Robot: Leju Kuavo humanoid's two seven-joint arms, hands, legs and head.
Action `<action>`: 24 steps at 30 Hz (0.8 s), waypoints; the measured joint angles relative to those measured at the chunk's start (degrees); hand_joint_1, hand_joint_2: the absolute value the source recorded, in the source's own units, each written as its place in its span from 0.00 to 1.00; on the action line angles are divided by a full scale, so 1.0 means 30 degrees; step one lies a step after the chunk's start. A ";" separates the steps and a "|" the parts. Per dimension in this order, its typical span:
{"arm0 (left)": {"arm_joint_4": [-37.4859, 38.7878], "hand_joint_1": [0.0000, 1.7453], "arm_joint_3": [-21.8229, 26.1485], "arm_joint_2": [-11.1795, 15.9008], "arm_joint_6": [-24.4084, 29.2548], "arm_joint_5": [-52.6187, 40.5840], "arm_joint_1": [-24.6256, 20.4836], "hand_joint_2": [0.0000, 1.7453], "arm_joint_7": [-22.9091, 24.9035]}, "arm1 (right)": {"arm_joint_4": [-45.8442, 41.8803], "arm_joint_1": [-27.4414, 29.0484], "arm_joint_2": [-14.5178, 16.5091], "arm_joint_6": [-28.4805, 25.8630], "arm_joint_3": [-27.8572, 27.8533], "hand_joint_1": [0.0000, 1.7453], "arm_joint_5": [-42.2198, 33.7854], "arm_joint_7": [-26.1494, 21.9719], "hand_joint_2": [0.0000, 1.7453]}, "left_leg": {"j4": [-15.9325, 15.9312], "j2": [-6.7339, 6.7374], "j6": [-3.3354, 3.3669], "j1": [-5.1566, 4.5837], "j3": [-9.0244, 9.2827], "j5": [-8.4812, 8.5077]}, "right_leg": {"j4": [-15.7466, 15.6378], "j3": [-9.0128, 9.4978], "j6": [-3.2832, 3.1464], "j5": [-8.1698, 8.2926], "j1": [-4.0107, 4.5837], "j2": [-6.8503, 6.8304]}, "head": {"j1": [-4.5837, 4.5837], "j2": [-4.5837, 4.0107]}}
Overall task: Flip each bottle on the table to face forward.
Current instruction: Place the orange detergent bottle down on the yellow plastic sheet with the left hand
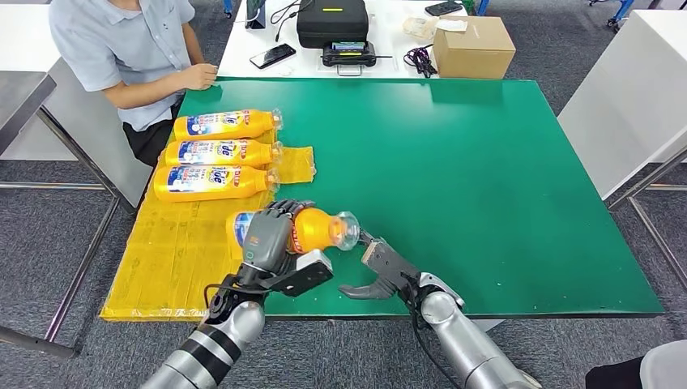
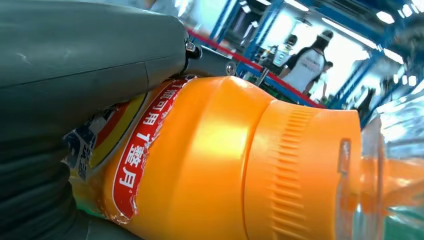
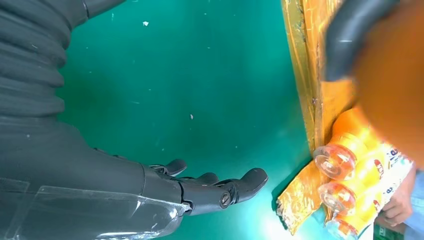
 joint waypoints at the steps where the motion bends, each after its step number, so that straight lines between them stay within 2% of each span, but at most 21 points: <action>1: 0.0280 1.00 0.0004 0.0073 -0.0124 -0.0392 -0.0137 1.00 0.0112 | 0.0000 0.0000 0.0011 0.0035 -0.0029 0.00 0.0000 -0.0013 1.00 | 0.0000 -0.0001 0.0000 0.0000 0.0000 0.0001 | 0.0001 0.0000 0.0000 0.0000 0.0000 0.0000 | -0.0002 0.0000; 4: 0.1100 1.00 0.0016 0.0276 -0.0098 -0.2173 -0.0491 1.00 0.0867 | -0.0004 0.0002 0.0020 0.0100 -0.0067 0.00 0.0000 -0.0031 1.00 | 0.0000 -0.0002 -0.0001 0.0001 -0.0001 0.0001 | 0.0002 -0.0001 0.0000 0.0000 0.0000 -0.0001 | -0.0002 0.0000; 9: 0.2287 1.00 0.0009 0.0725 0.0299 -0.7772 -0.1234 1.00 0.4370 | -0.0086 0.0112 0.0007 0.0109 -0.0140 0.00 -0.0024 -0.0033 1.00 | 0.0000 -0.0002 -0.0001 0.0001 -0.0002 0.0001 | 0.0003 -0.0004 0.0000 -0.0001 -0.0001 -0.0001 | 0.0000 0.0000; 11: 0.2565 1.00 0.0013 0.0896 0.0273 -0.9179 -0.1410 1.00 0.5113 | -0.0120 0.0224 -0.0005 0.0109 -0.0204 0.00 -0.0047 -0.0033 1.00 | 0.0000 -0.0007 -0.0001 0.0001 -0.0005 0.0001 | 0.0003 -0.0005 0.0000 -0.0001 0.0000 -0.0004 | 0.0000 0.0000; 19: 0.3470 1.00 0.0221 0.1138 -0.1024 -1.0813 -0.1898 1.00 0.6304 | -0.0319 0.0636 -0.0060 0.0122 -0.0431 0.00 -0.0044 -0.0029 1.00 | 0.0000 -0.0004 -0.0001 0.0000 -0.0011 0.0001 | 0.0002 -0.0007 0.0000 0.0000 -0.0001 -0.0002 | 0.0000 0.0000; 24: 0.5242 1.00 0.0708 0.1347 -0.2198 -1.1702 -0.2877 1.00 0.7696 | -0.0357 0.0623 -0.0011 0.0375 -0.0534 0.00 0.0018 0.0033 1.00 | 0.0000 -0.0001 -0.0005 0.0006 -0.0012 0.0005 | 0.0006 -0.0005 0.0000 0.0001 0.0003 0.0000 | -0.0002 0.0000</action>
